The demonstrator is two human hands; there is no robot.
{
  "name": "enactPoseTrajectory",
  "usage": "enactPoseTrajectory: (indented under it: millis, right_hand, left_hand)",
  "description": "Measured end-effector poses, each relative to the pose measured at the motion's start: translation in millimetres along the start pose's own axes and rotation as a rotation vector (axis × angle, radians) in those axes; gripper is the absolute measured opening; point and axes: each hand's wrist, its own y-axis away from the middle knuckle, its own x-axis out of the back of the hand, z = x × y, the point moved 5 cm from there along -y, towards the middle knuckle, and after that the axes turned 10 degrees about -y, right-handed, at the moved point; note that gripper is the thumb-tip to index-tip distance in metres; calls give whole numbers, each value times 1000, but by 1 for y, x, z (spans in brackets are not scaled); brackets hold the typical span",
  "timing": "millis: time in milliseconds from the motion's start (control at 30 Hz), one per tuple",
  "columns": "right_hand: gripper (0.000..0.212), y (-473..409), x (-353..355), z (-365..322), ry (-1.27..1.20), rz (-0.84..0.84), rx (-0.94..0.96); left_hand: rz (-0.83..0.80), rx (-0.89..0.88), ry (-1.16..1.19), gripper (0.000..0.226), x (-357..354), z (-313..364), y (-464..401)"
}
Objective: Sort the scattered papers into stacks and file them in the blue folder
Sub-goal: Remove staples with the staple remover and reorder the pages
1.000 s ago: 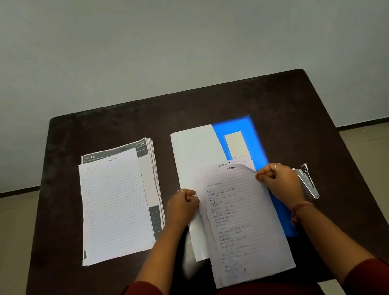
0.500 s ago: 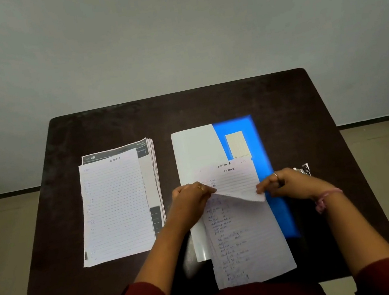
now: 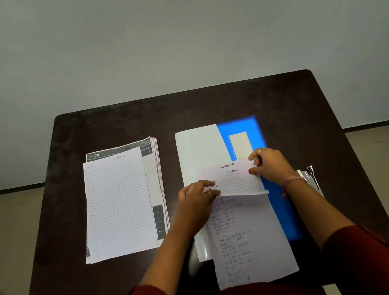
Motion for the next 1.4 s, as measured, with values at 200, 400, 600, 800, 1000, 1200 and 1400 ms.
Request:
enactPoseTrajectory:
  millis: [200, 400, 600, 800, 1000, 1200, 1400]
  right_hand:
    - [7, 11, 3, 1, -28, -30, 4]
    - [11, 42, 15, -11, -73, -382, 140]
    - [25, 38, 20, -19, -484, -451, 22]
    - [47, -12, 7, -22, 120, -184, 79]
    - [18, -27, -3, -25, 212, -226, 36]
    - [19, -20, -3, -23, 334, -242, 145]
    - [21, -3, 4, -25, 401, -210, 325]
  left_hand:
    - [79, -17, 27, 25, -1, 0, -3]
    - [21, -30, -16, 28, -4, -2, -7]
    - [-113, -3, -13, 38, -4, -4, -10]
    - [-38, 113, 168, 35, 6, 0, -7]
    - [-43, 77, 90, 37, 4, -1, -10]
    - [52, 2, 41, 30, 2, -2, -7]
    - [217, -28, 59, 15, 6, -2, -8]
